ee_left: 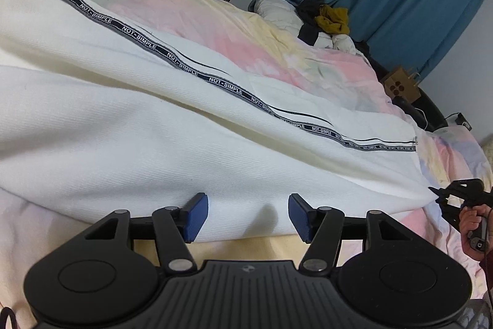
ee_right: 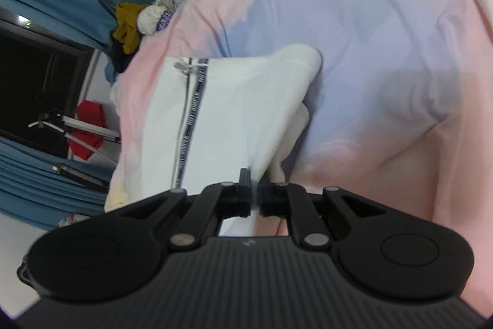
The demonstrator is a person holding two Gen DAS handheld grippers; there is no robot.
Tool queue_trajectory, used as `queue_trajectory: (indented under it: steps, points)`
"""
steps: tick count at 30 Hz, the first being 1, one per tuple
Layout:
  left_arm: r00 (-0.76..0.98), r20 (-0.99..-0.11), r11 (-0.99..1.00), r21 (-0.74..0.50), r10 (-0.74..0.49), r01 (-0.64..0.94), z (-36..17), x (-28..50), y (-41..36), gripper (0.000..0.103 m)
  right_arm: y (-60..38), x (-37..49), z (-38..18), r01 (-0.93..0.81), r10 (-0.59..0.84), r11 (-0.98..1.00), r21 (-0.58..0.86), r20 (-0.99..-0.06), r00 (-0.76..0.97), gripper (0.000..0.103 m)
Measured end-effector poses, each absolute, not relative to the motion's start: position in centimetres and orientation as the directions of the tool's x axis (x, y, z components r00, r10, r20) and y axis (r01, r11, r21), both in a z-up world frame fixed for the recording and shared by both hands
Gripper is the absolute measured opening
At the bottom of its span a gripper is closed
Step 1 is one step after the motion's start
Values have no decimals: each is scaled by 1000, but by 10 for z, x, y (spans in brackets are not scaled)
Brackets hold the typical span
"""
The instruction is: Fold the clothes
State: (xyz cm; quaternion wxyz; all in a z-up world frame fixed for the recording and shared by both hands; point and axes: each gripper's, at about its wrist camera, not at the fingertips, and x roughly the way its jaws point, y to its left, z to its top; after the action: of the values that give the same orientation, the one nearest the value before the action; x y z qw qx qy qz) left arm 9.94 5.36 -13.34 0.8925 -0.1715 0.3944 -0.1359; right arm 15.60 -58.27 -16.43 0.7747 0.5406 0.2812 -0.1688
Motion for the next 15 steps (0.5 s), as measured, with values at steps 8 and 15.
queue_trajectory:
  steps: [8,15]
  points:
    - [699,-617,902,-421,-361,93,-122,99,59,60,-604,120,-172,661,-57,164,732,-662,747,74]
    - [775,-568,928,-369,-275,59,-104,139,52,60,-600,173,-199,539,76,205,817,-562,824,74]
